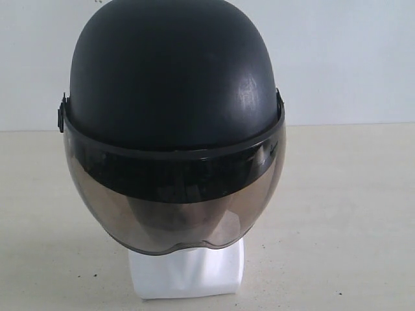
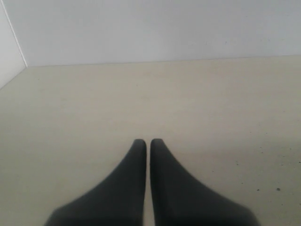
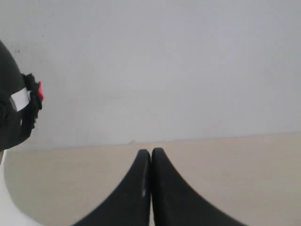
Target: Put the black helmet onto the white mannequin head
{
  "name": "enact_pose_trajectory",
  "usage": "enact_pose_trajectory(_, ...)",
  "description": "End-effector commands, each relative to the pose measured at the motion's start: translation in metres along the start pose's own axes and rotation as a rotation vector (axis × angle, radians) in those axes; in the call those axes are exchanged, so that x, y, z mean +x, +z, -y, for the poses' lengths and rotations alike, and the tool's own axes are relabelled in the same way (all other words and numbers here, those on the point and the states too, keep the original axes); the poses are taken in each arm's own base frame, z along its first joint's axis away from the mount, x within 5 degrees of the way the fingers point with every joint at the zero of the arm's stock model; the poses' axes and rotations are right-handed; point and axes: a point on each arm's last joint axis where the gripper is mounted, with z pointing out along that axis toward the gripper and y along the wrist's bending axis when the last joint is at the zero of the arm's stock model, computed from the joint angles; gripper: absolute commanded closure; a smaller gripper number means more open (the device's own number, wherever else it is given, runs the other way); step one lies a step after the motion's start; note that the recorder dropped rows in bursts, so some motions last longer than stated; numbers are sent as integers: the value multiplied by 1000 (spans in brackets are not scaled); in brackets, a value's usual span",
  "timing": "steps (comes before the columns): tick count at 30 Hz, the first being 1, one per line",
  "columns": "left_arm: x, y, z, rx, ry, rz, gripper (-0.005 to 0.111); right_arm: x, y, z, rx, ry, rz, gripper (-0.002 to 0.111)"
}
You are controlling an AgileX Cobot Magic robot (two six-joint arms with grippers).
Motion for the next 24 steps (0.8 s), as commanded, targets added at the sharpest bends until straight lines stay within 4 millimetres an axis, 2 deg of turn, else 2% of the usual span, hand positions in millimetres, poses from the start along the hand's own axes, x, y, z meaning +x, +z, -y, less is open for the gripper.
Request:
enact_pose_trajectory(1, 1, 0, 0, -3, -11, 4, 102, 2, -25, 7, 79, -1, 180, 108)
enact_pose_trajectory(8, 1, 0, 0, -3, -11, 4, 102, 13, -44, 19, 293, -1, 115, 108)
enact_pose_trajectory(12, 1, 0, 0, -3, -11, 4, 102, 27, -47, 23, 357, 19, -30, 108)
enact_pose_trajectory(21, 1, 0, 0, -3, -11, 4, 102, 47, -50, 23, 324, 61, -249, 108)
enact_pose_trajectory(24, 1, 0, 0, -3, -11, 4, 102, 47, -50, 22, 330, 121, -248, 108)
